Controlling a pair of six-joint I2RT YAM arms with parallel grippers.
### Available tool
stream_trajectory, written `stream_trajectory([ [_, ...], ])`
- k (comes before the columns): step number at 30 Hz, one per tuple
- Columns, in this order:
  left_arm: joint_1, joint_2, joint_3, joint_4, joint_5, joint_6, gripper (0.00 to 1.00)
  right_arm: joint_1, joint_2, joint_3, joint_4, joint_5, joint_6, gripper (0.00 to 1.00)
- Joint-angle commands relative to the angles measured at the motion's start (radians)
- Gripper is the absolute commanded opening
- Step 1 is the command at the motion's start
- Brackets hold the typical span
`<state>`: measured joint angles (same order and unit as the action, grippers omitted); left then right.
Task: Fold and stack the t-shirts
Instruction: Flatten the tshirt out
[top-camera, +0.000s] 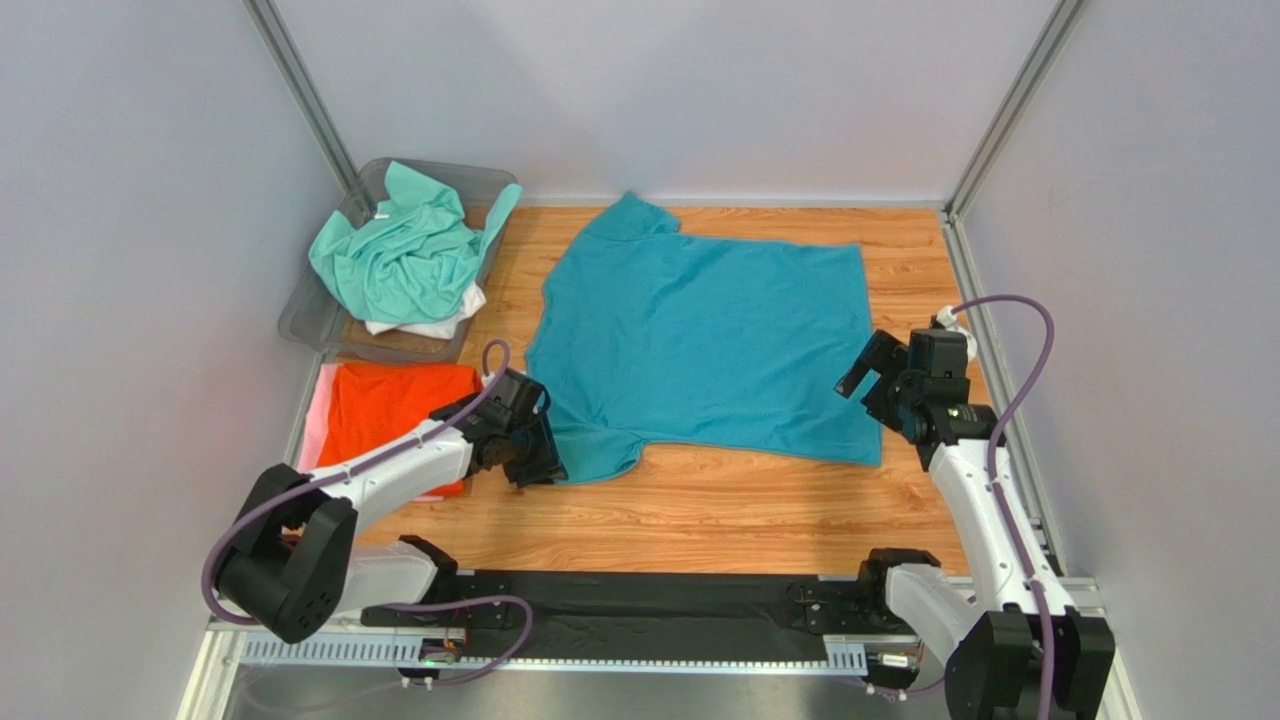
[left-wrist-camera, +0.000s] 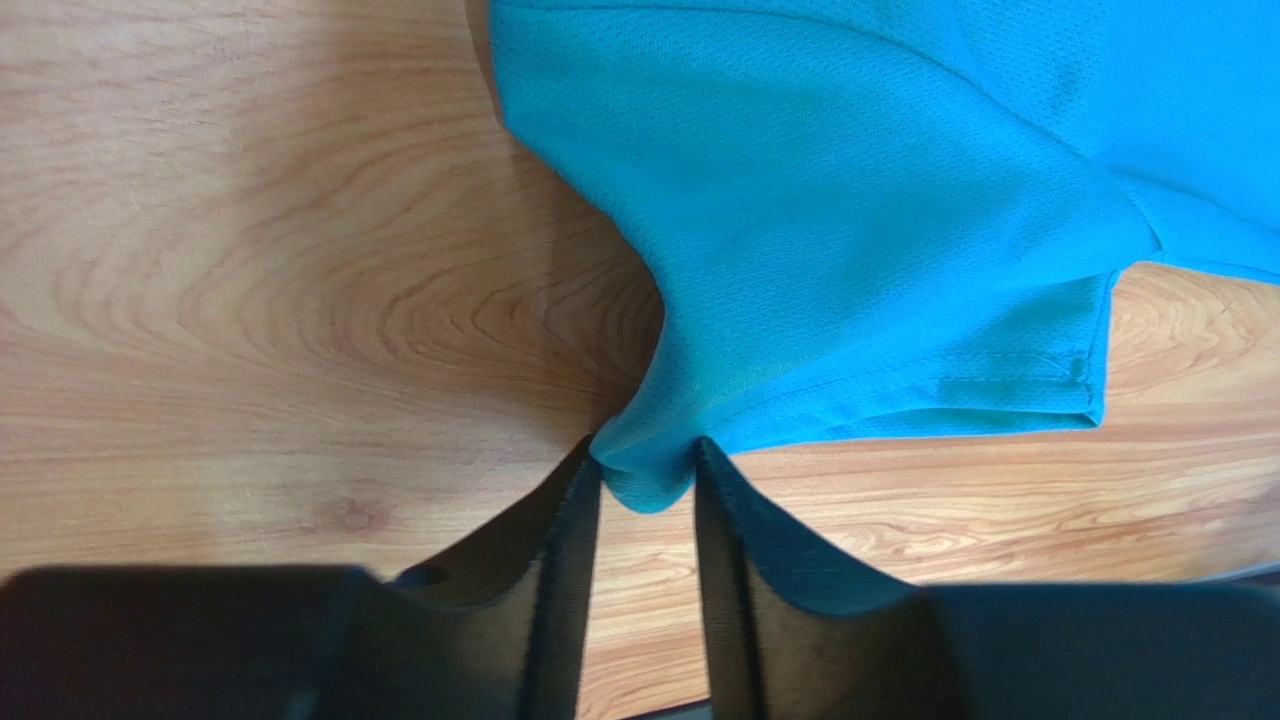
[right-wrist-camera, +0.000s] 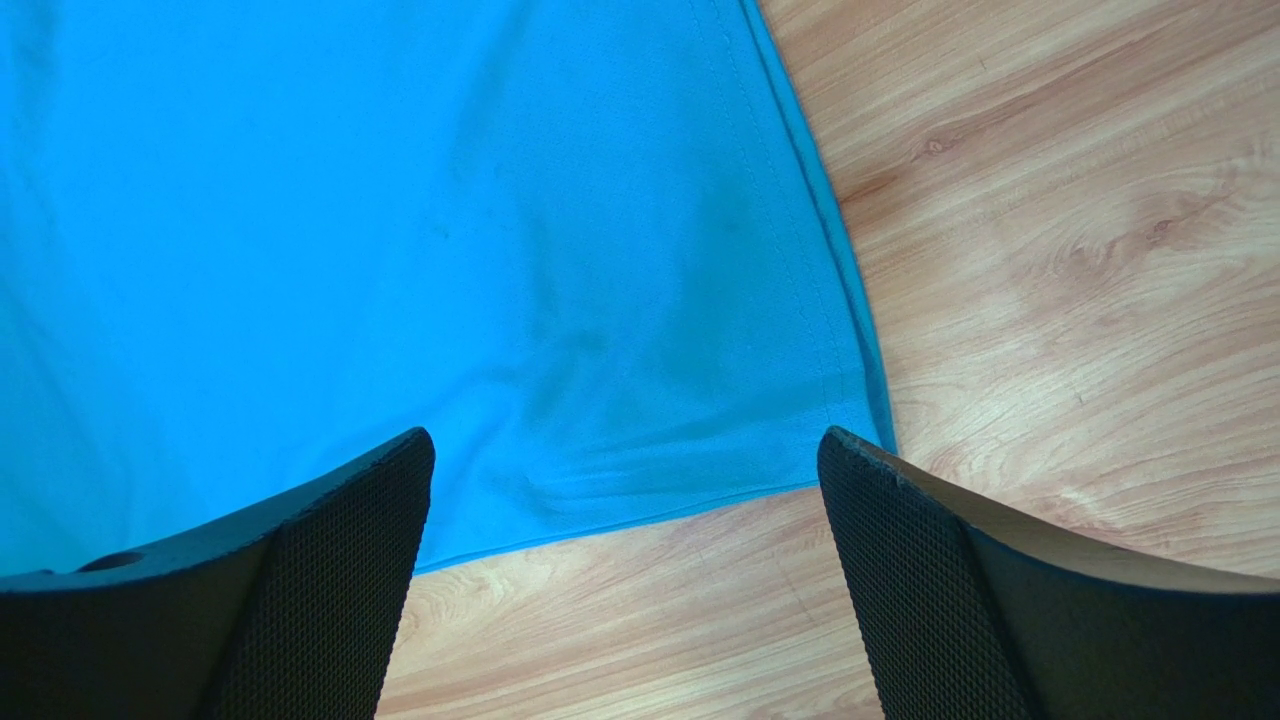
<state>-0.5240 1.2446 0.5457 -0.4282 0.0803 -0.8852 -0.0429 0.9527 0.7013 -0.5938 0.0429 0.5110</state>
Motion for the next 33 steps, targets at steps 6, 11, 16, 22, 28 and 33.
stream_trajectory([
  [6,-0.002,0.029,-0.006,-0.003,-0.033,0.017,0.0,-0.002,-0.003,0.018,-0.003,0.009,0.001,1.0],
  [11,-0.002,-0.017,-0.001,-0.041,0.016,0.02,0.0,-0.002,-0.022,0.032,-0.098,0.024,0.027,1.0],
  [16,-0.034,-0.12,-0.027,-0.125,0.045,-0.035,0.0,-0.002,-0.081,-0.025,-0.178,0.003,0.11,1.0],
  [22,-0.134,-0.243,-0.073,-0.173,0.041,-0.159,0.0,-0.002,-0.161,-0.132,-0.221,0.005,0.213,1.0],
  [28,-0.165,-0.321,-0.15,-0.179,0.035,-0.239,0.0,-0.002,-0.212,-0.174,-0.239,-0.024,0.276,1.0],
  [33,-0.171,-0.347,-0.165,-0.169,0.024,-0.253,0.0,-0.002,-0.152,-0.227,-0.198,-0.028,0.323,1.0],
])
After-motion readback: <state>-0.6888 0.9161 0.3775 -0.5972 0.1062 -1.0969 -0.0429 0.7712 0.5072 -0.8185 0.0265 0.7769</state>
